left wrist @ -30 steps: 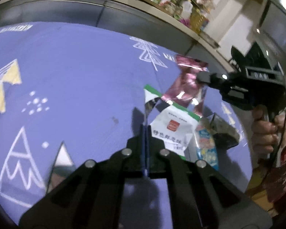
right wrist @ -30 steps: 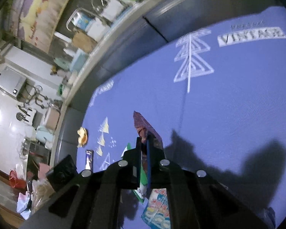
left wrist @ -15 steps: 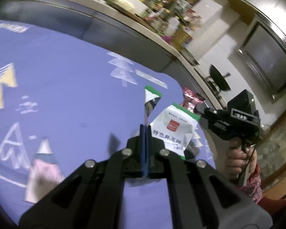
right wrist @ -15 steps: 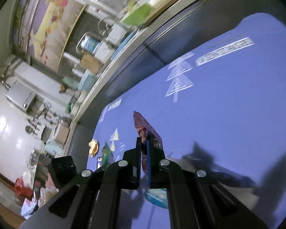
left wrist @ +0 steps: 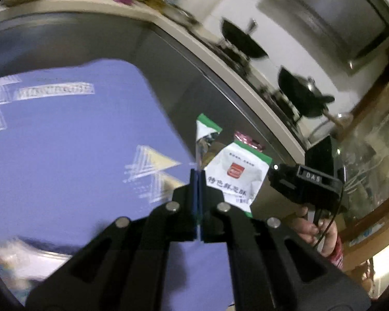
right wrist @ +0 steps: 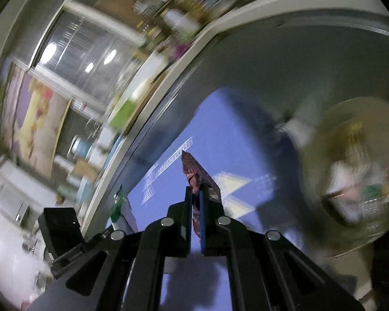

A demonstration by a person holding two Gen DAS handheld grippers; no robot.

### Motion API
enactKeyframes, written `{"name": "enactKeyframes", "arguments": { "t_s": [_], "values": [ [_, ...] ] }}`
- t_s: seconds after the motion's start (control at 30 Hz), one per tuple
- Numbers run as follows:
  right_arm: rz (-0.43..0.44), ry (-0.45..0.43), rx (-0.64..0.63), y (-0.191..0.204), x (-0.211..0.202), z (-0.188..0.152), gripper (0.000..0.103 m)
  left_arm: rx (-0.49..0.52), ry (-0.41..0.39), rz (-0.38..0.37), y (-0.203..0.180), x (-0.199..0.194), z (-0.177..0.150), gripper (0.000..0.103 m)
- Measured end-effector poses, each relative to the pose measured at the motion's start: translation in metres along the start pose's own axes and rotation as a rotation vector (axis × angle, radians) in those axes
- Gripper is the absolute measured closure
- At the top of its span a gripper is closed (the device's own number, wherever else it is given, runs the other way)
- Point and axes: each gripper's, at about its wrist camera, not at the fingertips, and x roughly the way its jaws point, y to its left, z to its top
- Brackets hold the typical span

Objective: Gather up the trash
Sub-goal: 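Carry the snack bag and pink wrapper over the beige bin and open both tools, then move both open tools back over the sponge package and milk carton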

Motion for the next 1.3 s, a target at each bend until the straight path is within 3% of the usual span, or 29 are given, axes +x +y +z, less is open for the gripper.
{"name": "enactKeyframes", "arguments": {
  "t_s": [0.2,0.37,0.47,0.5,0.57,0.6,0.63,0.77,0.93,1.13,1.3],
  "values": [
    [-0.111,-0.086,0.115,-0.095,-0.050,0.020,0.102,0.066,0.130,-0.012,-0.057,0.127,0.033,0.103],
    [-0.177,-0.109,0.208,-0.151,-0.048,0.026,0.101,0.122,0.199,0.094,-0.077,0.209,0.035,0.102],
    [-0.206,-0.105,0.262,-0.176,-0.036,0.029,0.097,0.082,0.318,0.123,-0.069,0.249,0.028,0.098],
    [-0.208,-0.099,0.279,-0.184,-0.031,0.029,0.090,0.078,0.349,0.129,-0.068,0.257,0.024,0.096],
    [-0.215,-0.090,0.301,-0.193,-0.023,0.030,0.064,0.090,0.383,0.157,-0.067,0.264,0.016,0.096],
    [-0.202,-0.091,0.307,-0.197,-0.020,0.031,0.043,0.095,0.383,0.159,-0.067,0.262,0.015,0.095],
    [-0.192,-0.100,0.310,-0.200,-0.020,0.031,0.038,0.102,0.374,0.153,-0.068,0.258,0.014,0.095],
    [-0.203,-0.132,0.300,-0.199,-0.024,0.035,0.038,0.112,0.334,0.139,-0.071,0.238,0.013,0.095],
    [-0.161,-0.155,0.286,-0.181,-0.031,0.032,0.038,0.108,0.262,0.051,-0.078,0.188,0.005,0.095],
    [-0.022,-0.145,0.181,-0.118,-0.028,0.011,0.038,0.175,0.201,0.016,-0.088,0.120,-0.027,0.095],
    [0.116,-0.077,0.105,-0.064,0.000,-0.018,0.040,0.269,0.134,0.061,-0.082,0.058,-0.062,0.095]
  ]
}}
